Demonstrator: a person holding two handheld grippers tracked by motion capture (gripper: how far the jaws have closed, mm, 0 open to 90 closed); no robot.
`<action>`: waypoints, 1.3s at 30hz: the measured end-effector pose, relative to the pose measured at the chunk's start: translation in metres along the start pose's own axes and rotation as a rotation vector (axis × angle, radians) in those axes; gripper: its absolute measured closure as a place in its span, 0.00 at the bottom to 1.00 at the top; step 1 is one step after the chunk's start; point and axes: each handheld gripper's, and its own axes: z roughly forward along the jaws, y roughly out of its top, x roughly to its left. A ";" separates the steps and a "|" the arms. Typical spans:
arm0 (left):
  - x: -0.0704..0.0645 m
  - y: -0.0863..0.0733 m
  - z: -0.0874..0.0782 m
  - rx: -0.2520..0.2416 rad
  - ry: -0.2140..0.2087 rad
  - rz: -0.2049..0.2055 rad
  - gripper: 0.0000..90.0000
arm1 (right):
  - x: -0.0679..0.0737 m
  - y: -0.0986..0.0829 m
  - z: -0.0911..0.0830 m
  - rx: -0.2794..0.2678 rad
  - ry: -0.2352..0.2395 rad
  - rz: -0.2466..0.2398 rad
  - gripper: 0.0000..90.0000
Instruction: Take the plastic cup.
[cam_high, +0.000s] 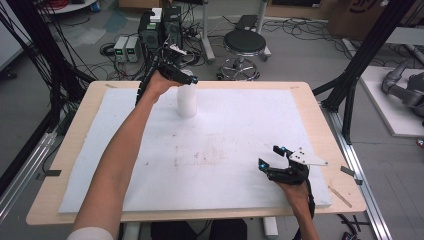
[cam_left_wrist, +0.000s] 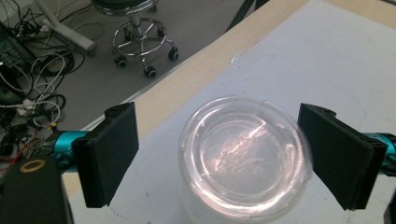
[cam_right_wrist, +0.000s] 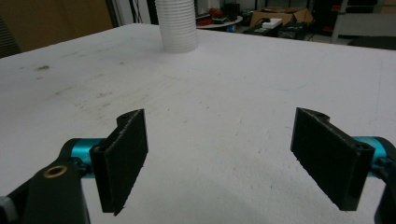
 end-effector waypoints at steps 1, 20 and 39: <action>0.000 -0.001 0.001 0.009 0.002 0.001 0.16 | 0.000 0.000 0.000 0.002 0.000 -0.002 0.21; -0.004 -0.004 0.013 0.094 -0.021 0.016 0.23 | -0.001 0.000 0.001 0.006 0.001 -0.005 0.21; -0.003 -0.005 0.013 0.108 -0.044 0.006 0.36 | -0.001 0.000 0.001 0.009 0.000 -0.004 0.21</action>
